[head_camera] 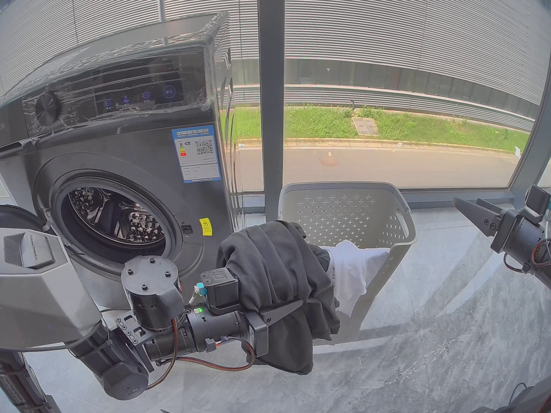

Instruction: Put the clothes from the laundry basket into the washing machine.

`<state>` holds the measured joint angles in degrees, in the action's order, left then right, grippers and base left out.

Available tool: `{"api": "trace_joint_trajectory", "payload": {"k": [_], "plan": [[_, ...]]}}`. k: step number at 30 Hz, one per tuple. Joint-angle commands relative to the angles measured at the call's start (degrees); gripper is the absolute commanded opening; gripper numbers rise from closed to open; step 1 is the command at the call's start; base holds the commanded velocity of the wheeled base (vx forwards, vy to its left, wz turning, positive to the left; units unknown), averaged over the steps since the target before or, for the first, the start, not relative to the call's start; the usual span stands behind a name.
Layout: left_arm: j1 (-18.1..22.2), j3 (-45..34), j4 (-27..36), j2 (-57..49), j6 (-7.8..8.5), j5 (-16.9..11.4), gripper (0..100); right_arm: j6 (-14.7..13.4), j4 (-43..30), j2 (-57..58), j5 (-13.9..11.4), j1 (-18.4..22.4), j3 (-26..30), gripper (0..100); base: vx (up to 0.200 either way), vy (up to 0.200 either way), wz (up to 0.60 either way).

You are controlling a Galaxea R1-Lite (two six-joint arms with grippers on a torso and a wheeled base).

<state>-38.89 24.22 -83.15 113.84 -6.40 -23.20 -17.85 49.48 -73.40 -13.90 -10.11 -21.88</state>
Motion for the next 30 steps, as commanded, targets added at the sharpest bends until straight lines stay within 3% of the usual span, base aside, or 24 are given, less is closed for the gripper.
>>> {"api": "trace_joint_trajectory", "payload": {"k": [1,30], "plan": [[0.0,-0.1,0.0,-0.1,-0.02,0.0,0,0.0,0.0,-0.1,0.0,0.0,-0.1,100,0.000,0.200,0.00],[2.1,-2.4,-1.1,-0.1,-0.10,-0.1,0,0.0,0.0,-0.3,0.0,-0.4,-1.0,100,0.000,0.200,0.00]]}}
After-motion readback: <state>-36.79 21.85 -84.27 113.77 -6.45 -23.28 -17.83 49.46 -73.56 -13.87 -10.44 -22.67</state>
